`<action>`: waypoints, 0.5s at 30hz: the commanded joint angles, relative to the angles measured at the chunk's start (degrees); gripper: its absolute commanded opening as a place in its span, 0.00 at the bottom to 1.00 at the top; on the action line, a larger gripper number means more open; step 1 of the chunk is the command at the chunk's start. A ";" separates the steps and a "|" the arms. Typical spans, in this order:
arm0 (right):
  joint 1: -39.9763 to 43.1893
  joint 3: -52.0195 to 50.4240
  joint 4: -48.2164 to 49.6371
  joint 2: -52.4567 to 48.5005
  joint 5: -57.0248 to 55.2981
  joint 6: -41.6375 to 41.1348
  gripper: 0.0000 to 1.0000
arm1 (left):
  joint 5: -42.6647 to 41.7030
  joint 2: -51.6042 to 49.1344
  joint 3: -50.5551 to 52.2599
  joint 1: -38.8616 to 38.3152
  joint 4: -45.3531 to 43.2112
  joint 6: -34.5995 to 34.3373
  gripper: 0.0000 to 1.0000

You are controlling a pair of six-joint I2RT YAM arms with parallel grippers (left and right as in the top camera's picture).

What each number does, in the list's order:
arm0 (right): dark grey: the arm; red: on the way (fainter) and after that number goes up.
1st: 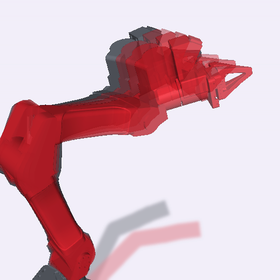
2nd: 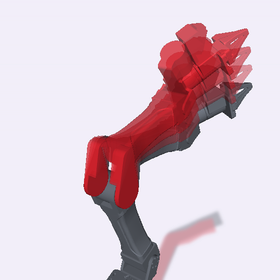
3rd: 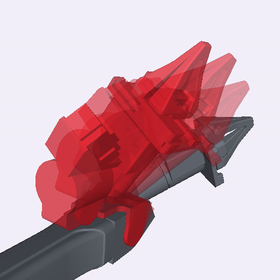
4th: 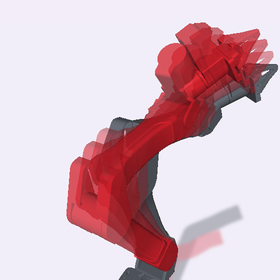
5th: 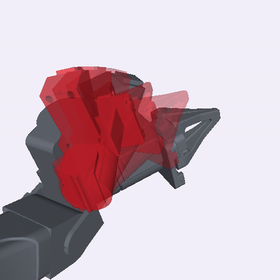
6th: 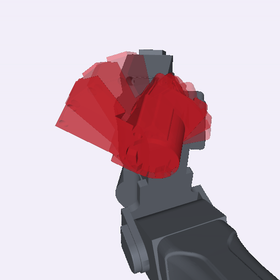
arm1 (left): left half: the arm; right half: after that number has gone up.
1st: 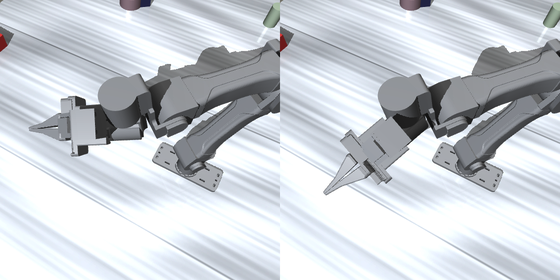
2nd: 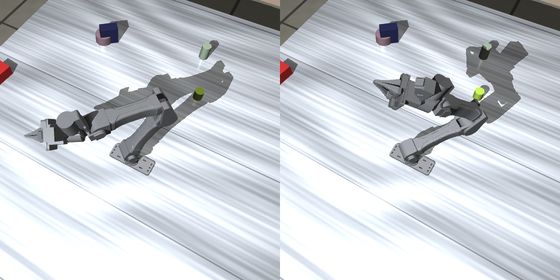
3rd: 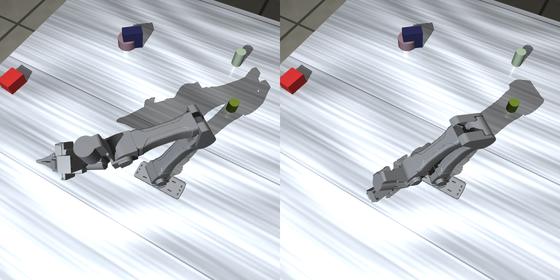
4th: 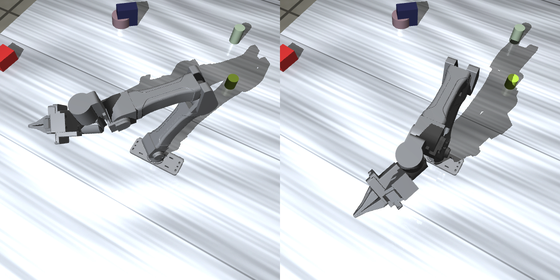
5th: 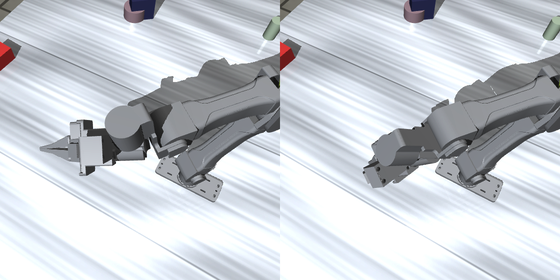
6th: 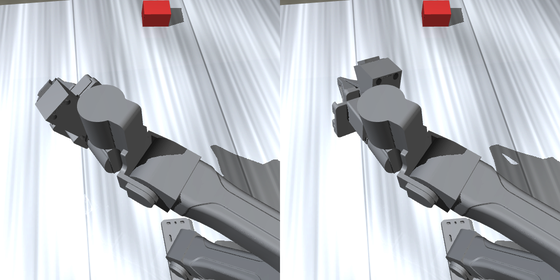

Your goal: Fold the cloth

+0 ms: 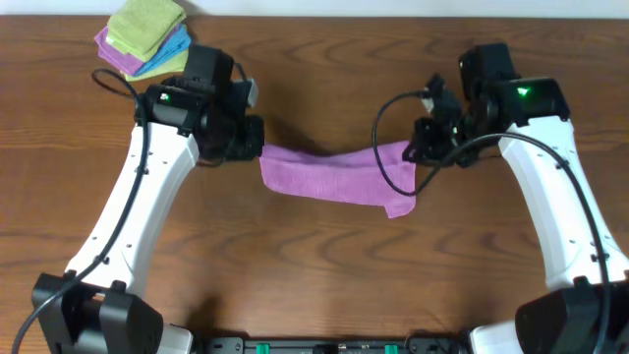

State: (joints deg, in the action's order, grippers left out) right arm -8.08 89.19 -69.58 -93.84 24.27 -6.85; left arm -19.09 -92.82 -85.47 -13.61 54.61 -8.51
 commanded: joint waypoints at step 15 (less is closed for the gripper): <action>-0.70 0.55 6.82 -0.15 -3.72 -2.34 0.20 | 2.89 -2.69 -0.50 0.09 0.57 -0.04 0.06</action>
State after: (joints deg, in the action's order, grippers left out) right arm -8.34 89.52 -56.47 -93.97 15.79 -8.16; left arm -13.21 -95.92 -86.11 -13.85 46.78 -7.86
